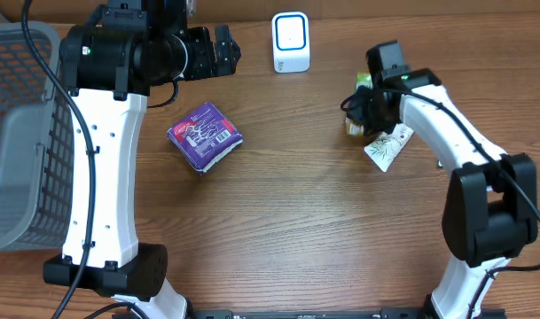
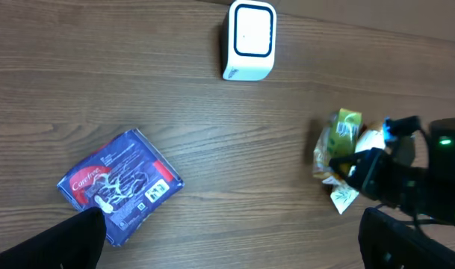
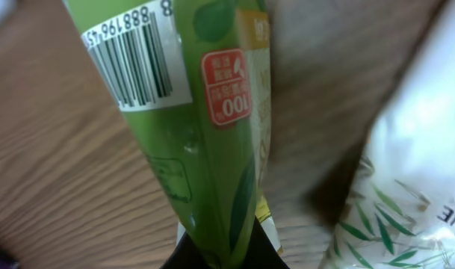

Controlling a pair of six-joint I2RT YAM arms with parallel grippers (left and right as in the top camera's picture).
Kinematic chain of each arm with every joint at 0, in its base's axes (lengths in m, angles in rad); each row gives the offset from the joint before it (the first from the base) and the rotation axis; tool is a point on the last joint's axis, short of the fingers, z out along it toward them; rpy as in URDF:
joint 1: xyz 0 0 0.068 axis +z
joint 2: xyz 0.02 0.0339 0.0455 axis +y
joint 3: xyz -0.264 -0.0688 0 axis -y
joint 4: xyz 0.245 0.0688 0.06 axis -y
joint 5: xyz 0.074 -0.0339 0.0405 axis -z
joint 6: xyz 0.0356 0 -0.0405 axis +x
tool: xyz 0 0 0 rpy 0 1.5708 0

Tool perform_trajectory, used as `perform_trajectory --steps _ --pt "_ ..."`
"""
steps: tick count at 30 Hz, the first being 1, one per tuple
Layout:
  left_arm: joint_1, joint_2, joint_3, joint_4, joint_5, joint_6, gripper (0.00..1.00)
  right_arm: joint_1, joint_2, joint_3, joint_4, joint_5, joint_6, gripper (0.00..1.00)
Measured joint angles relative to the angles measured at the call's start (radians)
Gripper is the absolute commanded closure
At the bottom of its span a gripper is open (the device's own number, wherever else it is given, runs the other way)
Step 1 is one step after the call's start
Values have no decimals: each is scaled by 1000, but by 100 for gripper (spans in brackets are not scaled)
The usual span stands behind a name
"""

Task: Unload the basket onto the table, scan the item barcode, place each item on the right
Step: 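Carry the pouch right, place it beside the tube, release, then reach the right gripper to the purple pack and grasp it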

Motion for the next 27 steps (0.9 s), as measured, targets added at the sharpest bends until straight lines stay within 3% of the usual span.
perform_trajectory --steps 12,13,19,23,27 --pt "0 0 0 0 0 0 0 -73 1 -40 -219 156 79 96" --pt "0 0 0 0 0 0 0 -88 1 -40 -243 171 77 90" --pt "0 0 0 0 0 0 0 -145 1 -34 -337 212 2 23" --pt "0 0 0 0 0 0 0 -146 -3 6 -374 182 -98 10" --pt "0 0 0 0 0 0 0 -132 -39 74 -346 27 -209 10"
